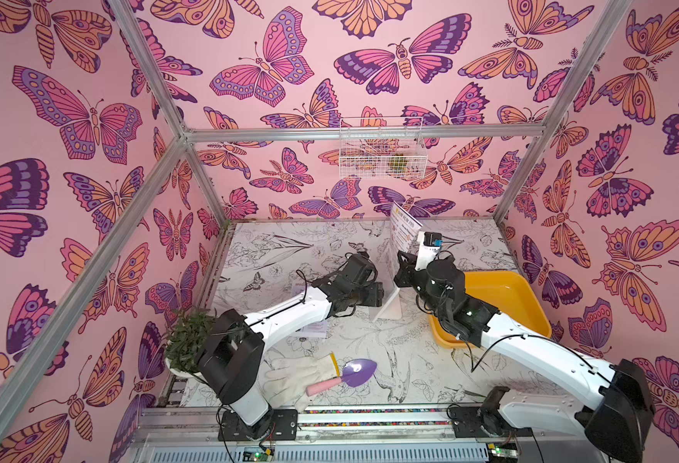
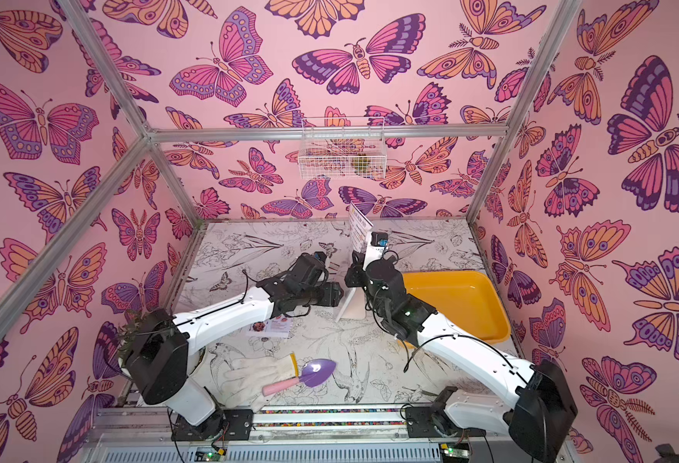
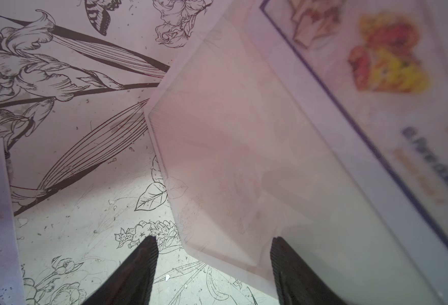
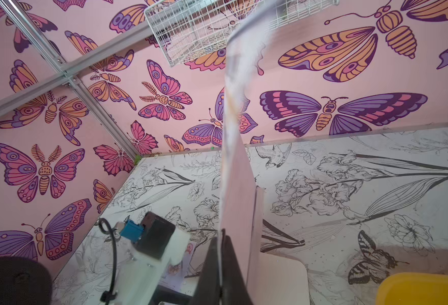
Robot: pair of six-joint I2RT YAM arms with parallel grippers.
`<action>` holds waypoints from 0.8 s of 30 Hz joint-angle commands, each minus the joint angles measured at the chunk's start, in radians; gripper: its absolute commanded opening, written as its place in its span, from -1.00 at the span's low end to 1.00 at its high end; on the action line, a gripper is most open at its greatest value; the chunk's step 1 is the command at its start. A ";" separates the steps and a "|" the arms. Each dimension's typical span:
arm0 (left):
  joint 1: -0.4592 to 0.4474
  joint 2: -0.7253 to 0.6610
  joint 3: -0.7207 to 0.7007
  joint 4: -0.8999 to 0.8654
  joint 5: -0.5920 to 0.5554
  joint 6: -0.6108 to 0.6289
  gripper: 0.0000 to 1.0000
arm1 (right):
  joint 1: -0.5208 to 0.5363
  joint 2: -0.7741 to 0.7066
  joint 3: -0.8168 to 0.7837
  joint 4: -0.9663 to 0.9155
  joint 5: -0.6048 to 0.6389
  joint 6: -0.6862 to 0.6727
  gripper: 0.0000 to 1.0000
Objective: Replace the menus in the menu holders
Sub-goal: Insert the menu into the menu holder.
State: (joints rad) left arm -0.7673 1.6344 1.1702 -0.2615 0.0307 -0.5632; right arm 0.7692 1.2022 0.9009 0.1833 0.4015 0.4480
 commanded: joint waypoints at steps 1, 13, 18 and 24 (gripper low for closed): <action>-0.005 -0.037 -0.017 0.004 0.000 -0.006 0.41 | 0.010 -0.017 -0.002 0.017 0.025 -0.014 -1.00; -0.006 -0.035 -0.021 0.010 -0.008 -0.010 0.41 | 0.016 -0.037 -0.029 0.000 -0.014 0.034 -0.94; -0.006 -0.038 -0.021 0.013 -0.014 -0.009 0.41 | 0.026 -0.048 -0.036 -0.003 -0.011 0.030 -0.93; -0.004 -0.036 -0.023 0.015 -0.014 -0.011 0.41 | 0.032 -0.055 -0.056 0.027 0.020 0.041 -0.93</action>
State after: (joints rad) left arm -0.7670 1.6184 1.1648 -0.2596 0.0296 -0.5667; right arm 0.7944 1.1648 0.8646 0.1921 0.4004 0.4736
